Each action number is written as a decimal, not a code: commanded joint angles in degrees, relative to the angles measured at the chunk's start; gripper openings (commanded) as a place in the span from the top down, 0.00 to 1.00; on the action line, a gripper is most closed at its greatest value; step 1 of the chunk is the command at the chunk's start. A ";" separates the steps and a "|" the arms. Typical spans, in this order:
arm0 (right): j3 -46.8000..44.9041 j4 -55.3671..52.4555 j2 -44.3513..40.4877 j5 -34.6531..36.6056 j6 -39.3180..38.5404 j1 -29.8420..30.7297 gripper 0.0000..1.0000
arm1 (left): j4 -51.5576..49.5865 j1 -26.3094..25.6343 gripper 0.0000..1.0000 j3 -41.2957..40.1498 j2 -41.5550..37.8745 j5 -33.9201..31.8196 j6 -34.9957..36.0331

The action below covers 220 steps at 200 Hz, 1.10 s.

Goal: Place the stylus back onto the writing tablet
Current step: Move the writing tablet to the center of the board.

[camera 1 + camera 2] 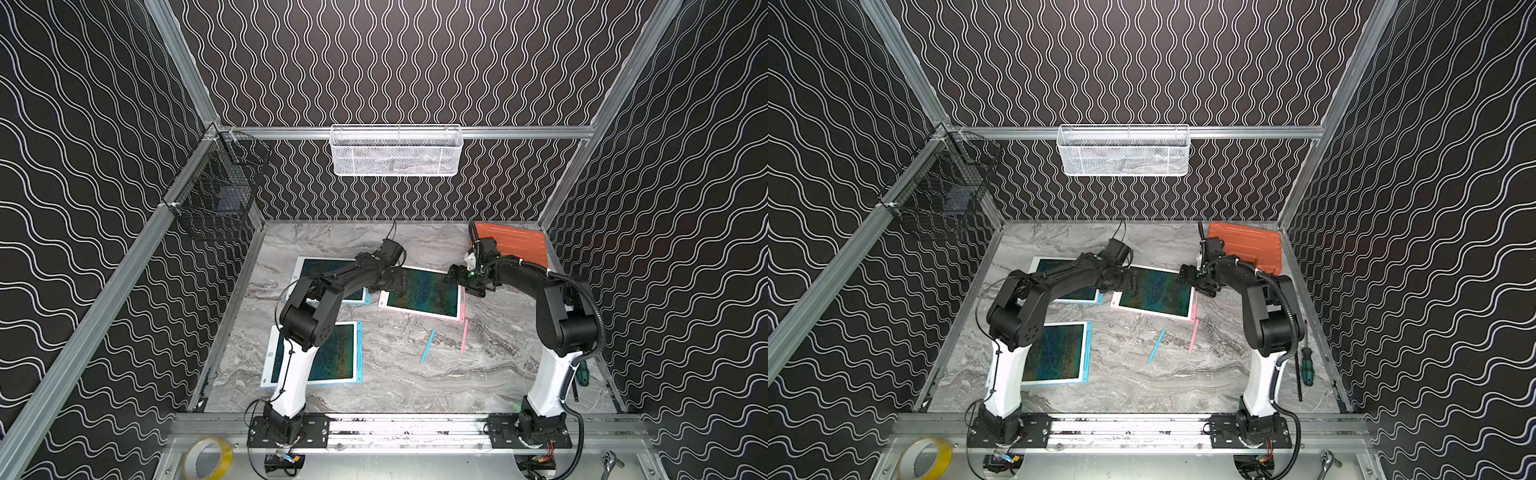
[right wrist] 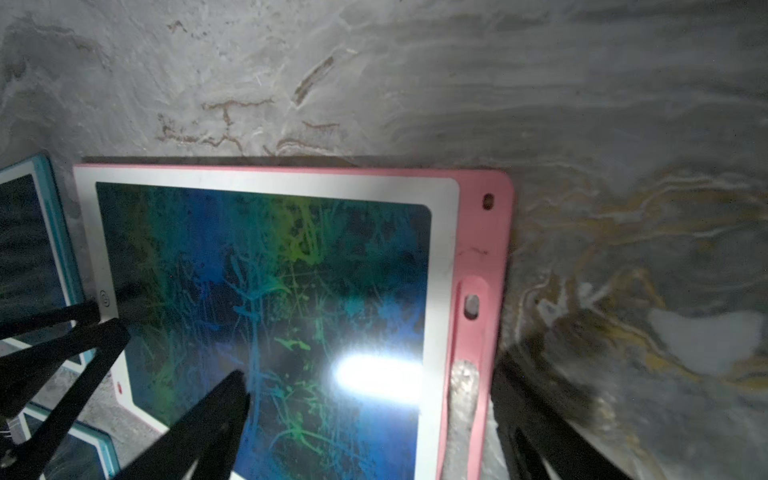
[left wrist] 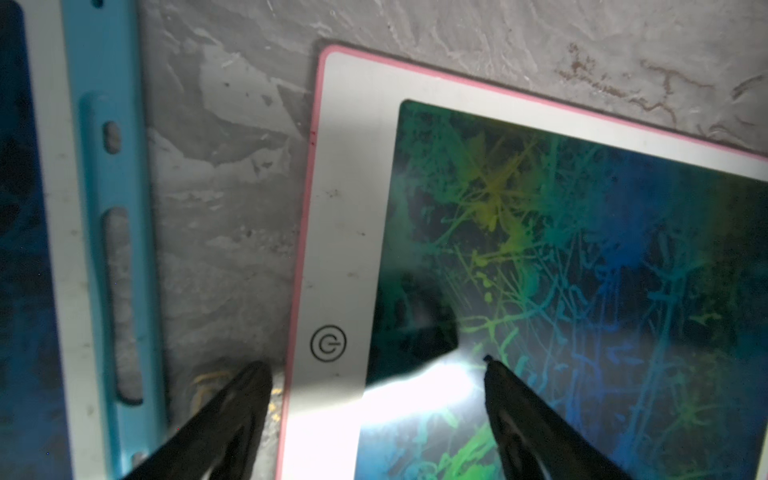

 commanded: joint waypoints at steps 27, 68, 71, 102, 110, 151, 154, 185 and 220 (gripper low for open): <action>-0.98 -2.77 -0.05 -1.82 -0.71 1.10 0.13 | -3.05 -0.14 0.17 -5.87 -1.96 3.94 -2.20; -0.15 -3.73 0.09 -1.76 -1.42 1.50 0.14 | -1.91 -1.09 0.21 -9.62 -4.01 4.11 -3.91; -0.19 -3.69 0.08 -1.85 -1.41 1.52 0.14 | -1.85 -1.24 0.21 -9.91 -4.14 4.11 -4.09; -2.70 -2.24 -1.13 -3.63 -1.99 1.93 0.14 | -1.30 -3.01 0.21 -12.14 -5.62 3.73 -5.70; -3.29 -2.03 -1.49 -3.90 -2.35 2.19 0.14 | -1.03 -3.47 0.21 -12.70 -6.03 3.71 -6.19; -6.07 -1.01 -2.82 -4.75 -2.65 2.70 0.14 | -0.11 -4.46 0.22 -15.47 -7.74 3.28 -8.40; -6.16 -0.95 -2.84 -4.72 -2.65 2.73 0.14 | -0.04 -4.53 0.22 -15.73 -8.05 3.28 -8.54; -6.41 -0.92 -2.85 -4.88 -1.98 2.95 0.14 | 0.31 -5.10 0.22 -18.44 -10.19 3.11 -9.23; -8.28 -0.67 -3.02 -5.32 -1.07 3.96 0.14 | 0.88 -5.45 0.22 -21.14 -11.88 2.75 -9.76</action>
